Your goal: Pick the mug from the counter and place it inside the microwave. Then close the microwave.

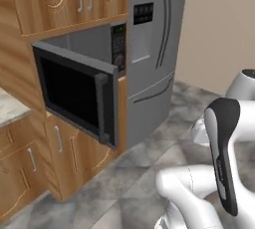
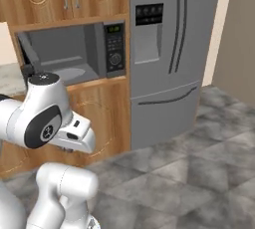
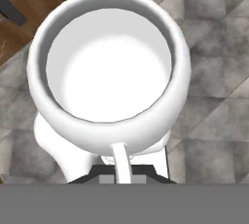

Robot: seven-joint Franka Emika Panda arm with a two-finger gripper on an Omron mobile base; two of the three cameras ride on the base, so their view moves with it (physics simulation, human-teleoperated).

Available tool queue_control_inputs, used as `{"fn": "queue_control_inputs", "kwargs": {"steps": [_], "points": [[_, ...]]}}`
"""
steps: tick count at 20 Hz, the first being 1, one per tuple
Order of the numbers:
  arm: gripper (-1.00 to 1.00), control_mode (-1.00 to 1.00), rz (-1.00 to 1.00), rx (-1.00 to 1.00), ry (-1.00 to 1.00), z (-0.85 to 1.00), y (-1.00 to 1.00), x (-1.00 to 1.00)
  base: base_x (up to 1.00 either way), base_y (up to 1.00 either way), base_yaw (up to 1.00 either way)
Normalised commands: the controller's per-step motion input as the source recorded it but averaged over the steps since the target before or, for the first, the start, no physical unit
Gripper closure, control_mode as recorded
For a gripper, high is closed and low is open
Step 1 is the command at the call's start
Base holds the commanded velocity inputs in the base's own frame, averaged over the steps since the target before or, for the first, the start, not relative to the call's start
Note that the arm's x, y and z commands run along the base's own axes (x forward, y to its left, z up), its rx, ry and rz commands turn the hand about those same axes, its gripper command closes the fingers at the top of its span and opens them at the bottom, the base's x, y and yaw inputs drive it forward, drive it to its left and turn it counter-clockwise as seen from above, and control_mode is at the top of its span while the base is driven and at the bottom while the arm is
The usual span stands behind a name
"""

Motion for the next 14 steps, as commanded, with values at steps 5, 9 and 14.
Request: {"fn": "queue_control_inputs", "kwargs": {"steps": [5, 9, 14], "points": [[1.0, 1.0, 0.0, 0.0, 0.0, 0.0, 0.0, 0.0, 1.0, -0.43, 0.04], [1.0, 1.0, 0.0, 0.0, 0.0, 0.0, 0.0, 0.0, 0.87, -0.2, 0.34], [1.0, 1.0, 0.0, 0.0, 0.0, 0.0, 0.0, 0.0, 0.04, 0.0, 0.47]]}}
